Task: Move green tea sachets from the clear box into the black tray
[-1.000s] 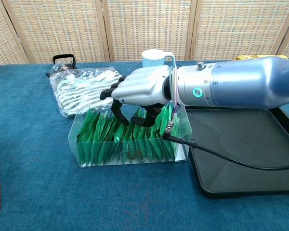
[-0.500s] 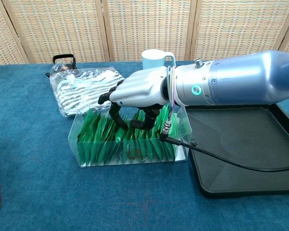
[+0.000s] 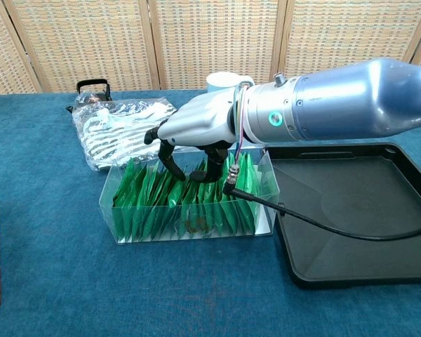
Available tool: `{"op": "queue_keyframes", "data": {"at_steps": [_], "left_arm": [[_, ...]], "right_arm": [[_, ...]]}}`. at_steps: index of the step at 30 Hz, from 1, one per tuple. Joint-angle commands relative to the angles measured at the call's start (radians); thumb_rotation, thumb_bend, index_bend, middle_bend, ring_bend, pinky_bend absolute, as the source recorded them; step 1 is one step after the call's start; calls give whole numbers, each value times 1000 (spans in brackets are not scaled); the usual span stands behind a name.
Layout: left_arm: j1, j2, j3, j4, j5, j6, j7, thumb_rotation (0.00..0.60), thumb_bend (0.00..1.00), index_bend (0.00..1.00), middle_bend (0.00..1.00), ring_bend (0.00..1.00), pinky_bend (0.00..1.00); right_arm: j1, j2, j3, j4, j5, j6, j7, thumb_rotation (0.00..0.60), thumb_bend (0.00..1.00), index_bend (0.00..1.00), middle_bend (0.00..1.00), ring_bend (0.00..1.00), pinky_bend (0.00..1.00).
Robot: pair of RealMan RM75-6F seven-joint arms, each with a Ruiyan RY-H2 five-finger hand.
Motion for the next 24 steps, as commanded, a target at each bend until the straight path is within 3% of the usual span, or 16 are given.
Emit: {"op": "queue_keyframes", "data": {"at_steps": [1, 11, 24], "left_arm": [[0, 0, 0, 1, -1, -1, 0, 600, 126, 0, 0, 0, 0], [-2, 0, 1, 1, -1, -4, 0, 600, 126, 0, 0, 0, 0], [-1, 3, 1, 1, 1, -1, -6, 600, 125, 0, 0, 0, 0]], "right_arm": [[2, 0, -1, 1, 2, 1, 4, 600, 296, 482, 85, 0, 70], [18, 23, -12, -19, -6, -13, 17, 600, 103, 483, 83, 0, 70], [40, 34, -24, -35, 12, -7, 9, 600, 62, 482, 81, 0, 70]]}}
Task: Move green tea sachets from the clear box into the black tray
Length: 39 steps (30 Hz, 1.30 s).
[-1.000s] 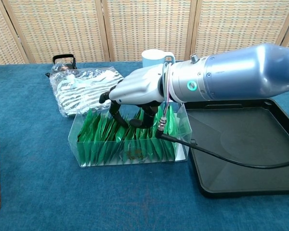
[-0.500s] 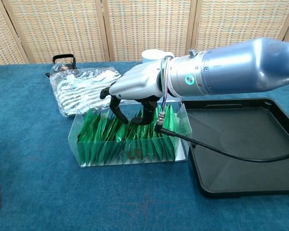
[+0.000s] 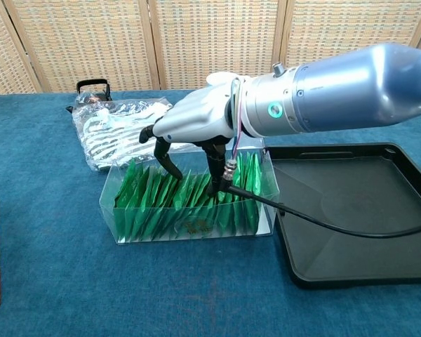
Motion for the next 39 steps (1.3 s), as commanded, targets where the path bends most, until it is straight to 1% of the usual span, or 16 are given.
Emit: {"op": "queue_keyframes", "data": {"at_steps": [1, 12, 14, 16, 18, 20, 24, 26, 32, 39], "left_arm": [[0, 0, 0, 1, 0, 0, -1, 600, 126, 0, 0, 0, 0], [-1, -1, 0, 2, -2, -2, 0, 600, 126, 0, 0, 0, 0], [-1, -1, 0, 2, -2, -2, 1, 600, 126, 0, 0, 0, 0], [-1, -1, -1, 2, -2, -2, 1, 600, 126, 0, 0, 0, 0], [-2, -1, 0, 1, -2, -2, 1, 600, 127, 0, 0, 0, 0], [-1, -1, -1, 2, -3, 0, -1, 600, 126, 0, 0, 0, 0], [0, 1, -1, 3, -3, 0, -5, 600, 127, 0, 0, 0, 0], [-1, 1, -1, 3, -3, -1, -6, 600, 127, 0, 0, 0, 0], [-1, 2, -1, 3, -2, -1, -7, 600, 126, 0, 0, 0, 0], [0, 3, 0, 3, 0, 0, -10, 600, 126, 0, 0, 0, 0]], "right_arm": [[5, -4, -10, 4, 8, 2, -9, 600, 62, 482, 80, 0, 70], [8, -22, -28, 20, 24, 9, -9, 600, 63, 482, 77, 0, 70], [7, -25, -29, 23, 19, 9, -4, 600, 77, 482, 77, 0, 71], [4, -30, -29, 27, 13, 11, 2, 600, 131, 483, 77, 0, 75], [-1, -36, -29, 32, 5, 17, 10, 600, 225, 482, 79, 0, 86], [-12, -49, -28, 39, -7, 25, 26, 600, 298, 483, 83, 0, 93], [-31, -66, -27, 57, -46, 38, 51, 600, 470, 535, 98, 0, 103], [-39, -71, -25, 63, -62, 43, 63, 600, 531, 563, 107, 0, 109], [-61, -85, -20, 82, -112, 60, 85, 600, 613, 614, 127, 0, 131], [-82, -80, -12, 77, -152, 74, 96, 600, 618, 630, 135, 0, 131]]}}
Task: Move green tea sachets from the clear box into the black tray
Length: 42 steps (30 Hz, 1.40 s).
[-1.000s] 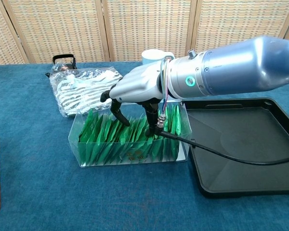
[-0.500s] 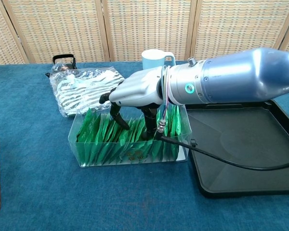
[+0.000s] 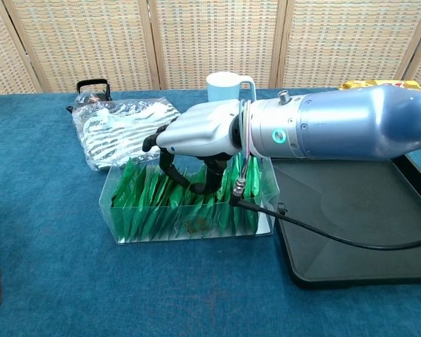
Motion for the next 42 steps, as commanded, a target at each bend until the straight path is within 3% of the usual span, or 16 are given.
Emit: {"op": "queue_keyframes", "data": {"at_steps": [1, 11, 28, 37, 42], "left_arm": [[0, 1, 0, 0, 1, 1, -1, 600, 126, 0, 0, 0, 0], [3, 4, 2, -1, 11, 8, -10, 600, 126, 0, 0, 0, 0], [7, 6, 7, 0, 32, 20, -22, 600, 125, 0, 0, 0, 0], [12, 4, 14, -8, 50, 34, -10, 600, 126, 0, 0, 0, 0], [15, 3, 17, -12, 58, 38, -6, 600, 126, 0, 0, 0, 0]], "right_arm": [[-9, 6, 6, -8, -15, 9, 5, 600, 618, 632, 137, 0, 132], [-39, 49, 31, -60, -56, 48, 7, 600, 617, 639, 143, 0, 133], [-137, 333, 67, -320, -86, 176, -28, 600, 617, 639, 143, 0, 133], [-236, 513, 48, -426, -156, 224, 22, 600, 617, 639, 143, 0, 133], [-309, 574, 9, -432, -220, 240, 74, 600, 617, 639, 143, 0, 133]]}}
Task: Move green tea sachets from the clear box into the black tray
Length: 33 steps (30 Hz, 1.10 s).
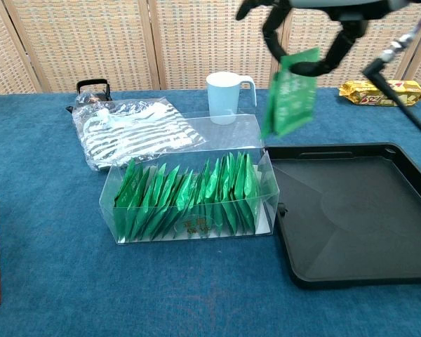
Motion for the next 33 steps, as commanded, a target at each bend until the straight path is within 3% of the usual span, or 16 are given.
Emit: {"op": "queue_keyframes", "data": {"at_steps": [1, 8, 16, 18, 19, 21, 24, 27, 33], "left_arm": [[1, 0, 2, -2, 4, 3, 2, 600, 126, 0, 0, 0, 0], [6, 0, 6, -6, 11, 10, 6, 600, 126, 0, 0, 0, 0], [6, -4, 7, -10, 12, 10, 19, 600, 126, 0, 0, 0, 0], [6, -5, 7, -10, 10, 9, 21, 600, 126, 0, 0, 0, 0], [6, -5, 6, -10, 9, 9, 22, 600, 126, 0, 0, 0, 0], [6, -6, 7, -11, 9, 9, 24, 600, 126, 0, 0, 0, 0], [5, -8, 8, -11, 11, 8, 28, 600, 126, 0, 0, 0, 0], [6, -8, 8, -12, 11, 8, 29, 600, 126, 0, 0, 0, 0], [9, -7, 8, -11, 13, 14, 26, 600, 126, 0, 0, 0, 0]], "right_arm": [[-53, 35, -34, -1, -51, 14, 44, 600, 617, 639, 143, 0, 133], [-158, 32, -98, 64, -142, 25, 142, 600, 618, 639, 143, 0, 133], [-226, 21, -124, 134, -211, 11, 260, 600, 617, 632, 135, 0, 134], [-238, 25, -125, 150, -234, 11, 291, 600, 616, 515, 117, 0, 134], [-242, 25, -125, 156, -244, 13, 301, 600, 599, 448, 108, 0, 134], [-255, 28, -122, 166, -262, 26, 315, 600, 463, 283, 79, 0, 133], [-282, 35, -110, 164, -280, 66, 313, 600, 172, 105, 17, 0, 134], [-308, 42, -96, 152, -297, 113, 306, 600, 104, 67, 2, 0, 134], [-409, 78, -85, 95, -336, 263, 309, 600, 92, 66, 0, 0, 122]]}}
